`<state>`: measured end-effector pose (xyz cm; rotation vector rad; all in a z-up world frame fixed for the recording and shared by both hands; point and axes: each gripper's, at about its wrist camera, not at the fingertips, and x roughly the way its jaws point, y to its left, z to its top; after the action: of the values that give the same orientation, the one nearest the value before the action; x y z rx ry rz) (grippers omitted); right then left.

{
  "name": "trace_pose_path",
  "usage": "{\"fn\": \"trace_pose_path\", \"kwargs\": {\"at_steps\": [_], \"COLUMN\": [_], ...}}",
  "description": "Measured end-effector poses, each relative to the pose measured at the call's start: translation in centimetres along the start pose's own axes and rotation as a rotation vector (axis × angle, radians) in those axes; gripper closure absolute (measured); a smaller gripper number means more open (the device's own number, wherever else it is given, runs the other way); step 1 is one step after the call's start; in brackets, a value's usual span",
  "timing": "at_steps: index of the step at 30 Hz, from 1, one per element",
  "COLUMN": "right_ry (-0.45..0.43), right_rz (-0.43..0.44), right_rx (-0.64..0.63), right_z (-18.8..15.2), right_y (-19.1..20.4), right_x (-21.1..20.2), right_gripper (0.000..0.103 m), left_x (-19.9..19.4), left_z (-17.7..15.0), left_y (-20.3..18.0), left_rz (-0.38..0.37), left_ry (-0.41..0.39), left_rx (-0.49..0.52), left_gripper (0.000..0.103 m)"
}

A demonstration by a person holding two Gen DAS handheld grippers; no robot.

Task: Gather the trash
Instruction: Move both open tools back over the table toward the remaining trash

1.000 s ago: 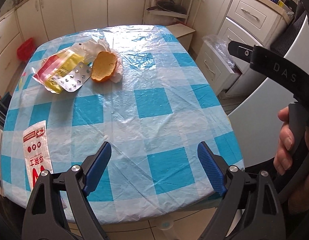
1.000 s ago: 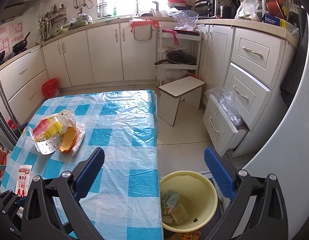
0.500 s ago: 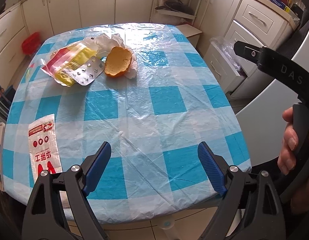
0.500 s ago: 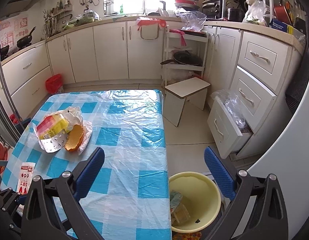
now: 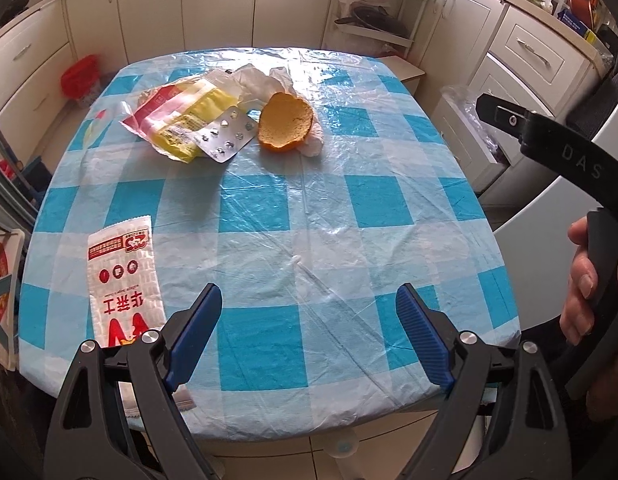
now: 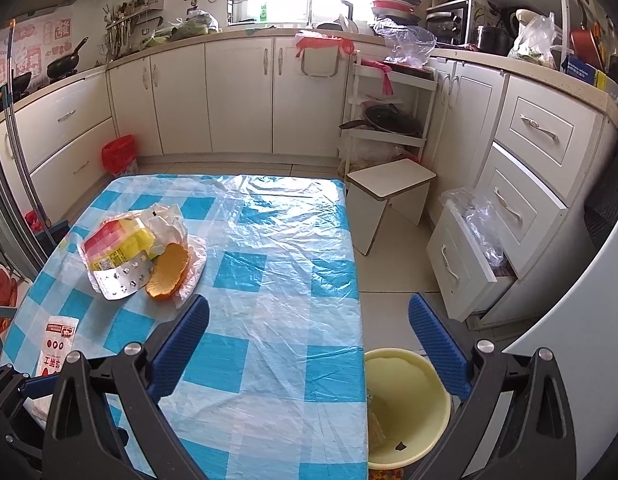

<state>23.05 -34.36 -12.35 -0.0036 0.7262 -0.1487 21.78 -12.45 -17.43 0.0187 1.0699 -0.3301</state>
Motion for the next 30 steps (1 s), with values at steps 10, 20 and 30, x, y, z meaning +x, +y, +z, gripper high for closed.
{"fn": "trace_pose_path", "kwargs": {"at_steps": [10, 20, 30], "right_ry": [0.014, 0.040, 0.038], "right_rz": [0.032, 0.061, 0.241], "right_rx": [-0.040, -0.141, -0.224], "right_z": [0.1, -0.6, -1.2], "right_y": [2.4, 6.2, 10.5], "right_x": [1.0, 2.4, 3.3], "right_gripper": [0.007, 0.007, 0.007], "left_x": [-1.3, 0.5, 1.5], "left_z": [-2.5, -3.9, -2.5], "left_y": [6.8, 10.6, 13.7], "left_rz": [0.140, 0.167, 0.254], "left_ry": [0.002, 0.008, -0.082], "left_rx": [-0.122, -0.182, -0.091], "left_gripper": [0.018, 0.017, 0.020]}}
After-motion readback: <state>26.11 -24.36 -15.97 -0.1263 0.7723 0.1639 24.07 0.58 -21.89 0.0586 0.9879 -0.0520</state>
